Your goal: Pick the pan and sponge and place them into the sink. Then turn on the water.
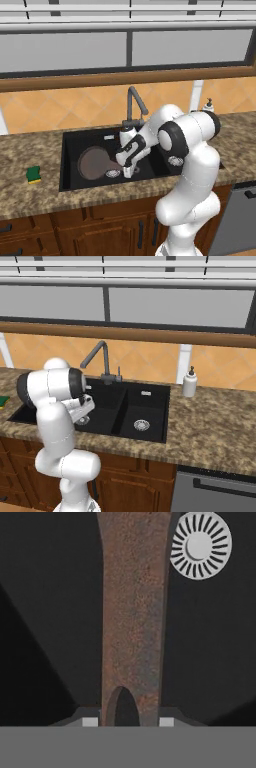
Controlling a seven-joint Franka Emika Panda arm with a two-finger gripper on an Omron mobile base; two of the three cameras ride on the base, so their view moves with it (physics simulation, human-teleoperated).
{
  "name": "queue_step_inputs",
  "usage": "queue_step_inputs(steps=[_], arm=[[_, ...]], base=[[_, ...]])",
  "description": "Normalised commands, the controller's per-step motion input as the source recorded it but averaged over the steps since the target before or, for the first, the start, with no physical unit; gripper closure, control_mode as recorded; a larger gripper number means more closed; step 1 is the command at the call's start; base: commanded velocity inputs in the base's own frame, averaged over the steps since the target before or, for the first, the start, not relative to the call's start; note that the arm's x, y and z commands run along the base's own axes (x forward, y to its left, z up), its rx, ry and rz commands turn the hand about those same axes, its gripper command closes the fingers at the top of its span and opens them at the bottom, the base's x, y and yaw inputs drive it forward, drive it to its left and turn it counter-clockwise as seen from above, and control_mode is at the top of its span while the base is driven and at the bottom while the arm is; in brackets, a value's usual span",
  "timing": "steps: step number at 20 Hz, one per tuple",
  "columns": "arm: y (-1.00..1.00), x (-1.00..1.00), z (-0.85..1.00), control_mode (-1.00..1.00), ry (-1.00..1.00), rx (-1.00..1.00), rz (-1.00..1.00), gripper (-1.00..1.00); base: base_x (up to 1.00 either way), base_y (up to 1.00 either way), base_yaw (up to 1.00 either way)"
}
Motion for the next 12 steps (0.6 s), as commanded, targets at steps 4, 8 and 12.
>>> queue_step_inputs(steps=[4, 8, 12], arm=[[-0.12, 0.19, -0.55, -1.0, -0.09, -0.01, 0.11, 1.0], [-0.12, 0.45, -0.38, -1.0, -0.06, 0.0, 0.07, 1.0], [-0.08, 0.56, -0.36, -1.0, 0.0, 0.0, 0.07, 1.0]], base=[[0.0, 0.0, 0.0], [0.0, 0.0, 0.0], [0.0, 0.0, 0.0]])
